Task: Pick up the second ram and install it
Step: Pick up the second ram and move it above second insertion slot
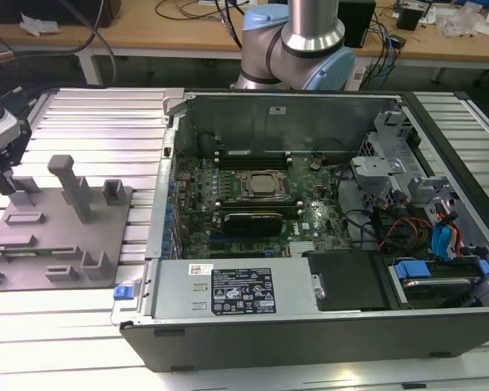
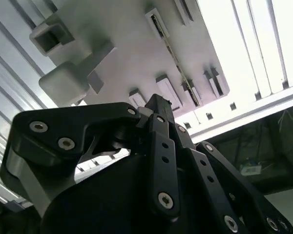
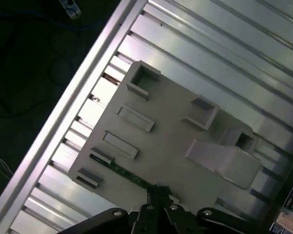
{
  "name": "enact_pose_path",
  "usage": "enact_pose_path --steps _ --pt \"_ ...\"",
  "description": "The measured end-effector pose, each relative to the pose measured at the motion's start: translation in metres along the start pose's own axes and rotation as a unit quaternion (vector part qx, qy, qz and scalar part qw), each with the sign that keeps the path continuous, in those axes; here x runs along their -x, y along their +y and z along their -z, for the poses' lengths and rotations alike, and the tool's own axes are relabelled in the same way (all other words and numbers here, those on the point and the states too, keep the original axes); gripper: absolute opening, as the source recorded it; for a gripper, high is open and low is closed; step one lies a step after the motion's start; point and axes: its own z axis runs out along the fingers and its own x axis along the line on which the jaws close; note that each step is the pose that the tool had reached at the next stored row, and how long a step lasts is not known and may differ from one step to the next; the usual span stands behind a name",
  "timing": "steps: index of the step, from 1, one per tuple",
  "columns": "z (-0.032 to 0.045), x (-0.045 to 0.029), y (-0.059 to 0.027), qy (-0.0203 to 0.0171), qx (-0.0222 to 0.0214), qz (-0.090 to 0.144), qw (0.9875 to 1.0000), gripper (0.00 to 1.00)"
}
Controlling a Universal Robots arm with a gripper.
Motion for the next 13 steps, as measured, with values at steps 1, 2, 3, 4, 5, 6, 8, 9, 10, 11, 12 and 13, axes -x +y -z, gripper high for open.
enact_pose_path --steps 1,2,3,4,5,6,8,9,10,11,12,13 --pt "-0.0003 0.0 0.0 0.001 0.0001 0.019 0.9998 0.08" --pt "-0.0006 0.0 0.0 0.0017 0.0002 0.034 0.9994 0.08" --pt "-0.0011 0.0 0.0 0.0025 0.0002 0.051 0.9987 0.08" --pt "-0.0013 0.0 -0.0001 0.0033 0.0001 0.066 0.9978 0.08" --pt "-0.0016 0.0 -0.0001 0.0043 0.0 0.083 0.9965 0.08" --pt "-0.0019 0.0 -0.0001 0.005 -0.0001 0.098 0.9952 0.08" --pt "-0.0024 0.0 -0.0001 0.0059 0.0 0.117 0.9931 0.08" --pt "-0.0029 -0.0001 -0.0001 0.0065 0.0002 0.132 0.9912 0.08" --pt "-0.0033 -0.0001 -0.0001 0.0069 0.0003 0.142 0.9899 0.08" --pt "-0.0036 -0.0001 -0.0001 0.0072 0.0005 0.151 0.9886 0.08" --pt "-0.0041 -0.0001 -0.0001 0.0077 0.0007 0.164 0.9865 0.08" --pt "-0.0045 -0.0001 -0.0001 0.008 0.0009 0.173 0.9849 0.08"
